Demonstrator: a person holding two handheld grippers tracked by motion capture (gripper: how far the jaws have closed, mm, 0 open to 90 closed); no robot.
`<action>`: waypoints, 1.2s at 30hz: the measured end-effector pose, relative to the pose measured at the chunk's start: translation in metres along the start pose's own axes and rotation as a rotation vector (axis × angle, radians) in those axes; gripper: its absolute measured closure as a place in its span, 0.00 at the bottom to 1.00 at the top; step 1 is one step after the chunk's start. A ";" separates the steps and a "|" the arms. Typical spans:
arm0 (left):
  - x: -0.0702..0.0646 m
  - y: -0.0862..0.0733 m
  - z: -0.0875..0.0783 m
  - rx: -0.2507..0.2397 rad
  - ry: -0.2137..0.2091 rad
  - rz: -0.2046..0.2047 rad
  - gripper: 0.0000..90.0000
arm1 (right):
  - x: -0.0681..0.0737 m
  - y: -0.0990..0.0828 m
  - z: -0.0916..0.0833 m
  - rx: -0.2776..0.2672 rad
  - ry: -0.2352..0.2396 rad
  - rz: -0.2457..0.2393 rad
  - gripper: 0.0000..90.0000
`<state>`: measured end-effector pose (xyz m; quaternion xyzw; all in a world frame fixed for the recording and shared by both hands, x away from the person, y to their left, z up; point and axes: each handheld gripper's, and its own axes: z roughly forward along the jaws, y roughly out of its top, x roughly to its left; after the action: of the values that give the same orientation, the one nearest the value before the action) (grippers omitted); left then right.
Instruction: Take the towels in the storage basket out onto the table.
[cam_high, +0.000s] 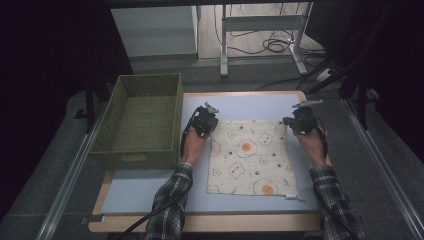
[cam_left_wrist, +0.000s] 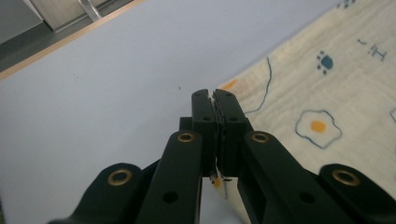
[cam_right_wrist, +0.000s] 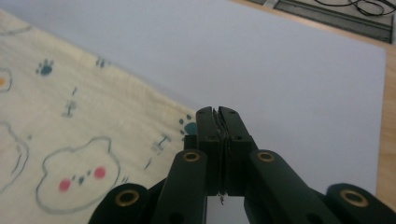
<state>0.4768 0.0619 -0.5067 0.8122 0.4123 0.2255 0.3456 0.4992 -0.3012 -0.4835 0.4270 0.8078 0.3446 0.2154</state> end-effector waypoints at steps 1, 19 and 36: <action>-0.001 -0.003 -0.002 0.001 -0.004 -0.003 0.98 | 0.001 -0.005 -0.002 -0.003 0.013 0.007 0.98; -0.032 -0.044 -0.053 -0.082 -0.132 0.013 0.98 | 0.024 -0.062 -0.066 -0.052 0.123 -0.018 0.98; -0.062 -0.094 -0.109 -0.124 -0.260 0.076 0.97 | 0.073 -0.114 -0.132 -0.068 0.189 -0.076 0.97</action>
<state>0.3233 0.0909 -0.5101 0.8268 0.3180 0.1562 0.4369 0.3130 -0.3341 -0.4838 0.3544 0.8279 0.4020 0.1657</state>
